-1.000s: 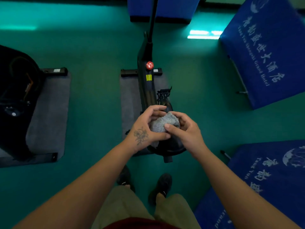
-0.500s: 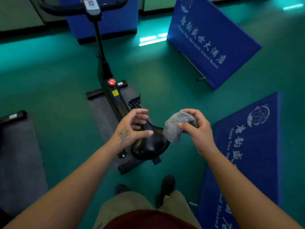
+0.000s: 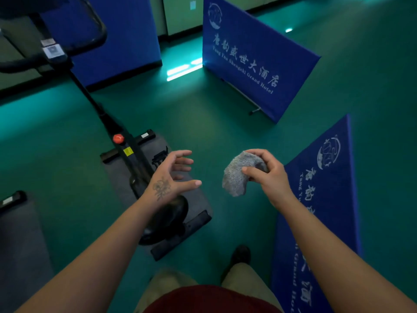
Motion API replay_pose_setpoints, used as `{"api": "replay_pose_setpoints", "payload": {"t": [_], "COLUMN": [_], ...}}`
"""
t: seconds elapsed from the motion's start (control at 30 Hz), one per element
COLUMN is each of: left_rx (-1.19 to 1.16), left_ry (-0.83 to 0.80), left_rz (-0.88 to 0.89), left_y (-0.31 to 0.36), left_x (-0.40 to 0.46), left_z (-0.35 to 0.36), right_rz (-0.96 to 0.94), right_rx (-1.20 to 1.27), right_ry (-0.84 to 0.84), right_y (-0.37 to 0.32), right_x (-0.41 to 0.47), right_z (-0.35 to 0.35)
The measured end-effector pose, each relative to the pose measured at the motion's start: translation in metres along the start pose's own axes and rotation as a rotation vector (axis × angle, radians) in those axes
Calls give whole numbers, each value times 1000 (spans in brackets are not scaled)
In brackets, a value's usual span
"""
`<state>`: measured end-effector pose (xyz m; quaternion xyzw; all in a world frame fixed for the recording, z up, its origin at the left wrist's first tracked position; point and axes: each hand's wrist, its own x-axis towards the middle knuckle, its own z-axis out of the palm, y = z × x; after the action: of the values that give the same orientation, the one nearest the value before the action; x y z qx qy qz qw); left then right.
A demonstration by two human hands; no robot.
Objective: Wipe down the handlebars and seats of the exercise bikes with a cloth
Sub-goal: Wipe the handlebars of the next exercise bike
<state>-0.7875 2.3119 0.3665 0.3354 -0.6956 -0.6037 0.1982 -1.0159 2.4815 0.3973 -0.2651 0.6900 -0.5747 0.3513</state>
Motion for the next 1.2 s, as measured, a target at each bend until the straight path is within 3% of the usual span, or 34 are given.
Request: {"api": "replay_pose_setpoints", "payload": {"t": [0.23, 0.43, 0.83, 1.2], "left_rx": [11, 24, -23, -12], "left_ry": [86, 137, 233, 358], "left_rz": [-75, -85, -97, -87], "left_y": [15, 35, 40, 54], "left_x": [48, 85, 189, 286], "left_z": [87, 113, 87, 26], "right_rz": [-47, -150, -237, -280], "right_rx": [-101, -183, -314, -350], "right_ry": [-170, -222, -420, -482], "right_y": [0, -11, -30, -77], "right_x": [68, 117, 245, 376], "right_z": [-102, -139, -109, -62]}}
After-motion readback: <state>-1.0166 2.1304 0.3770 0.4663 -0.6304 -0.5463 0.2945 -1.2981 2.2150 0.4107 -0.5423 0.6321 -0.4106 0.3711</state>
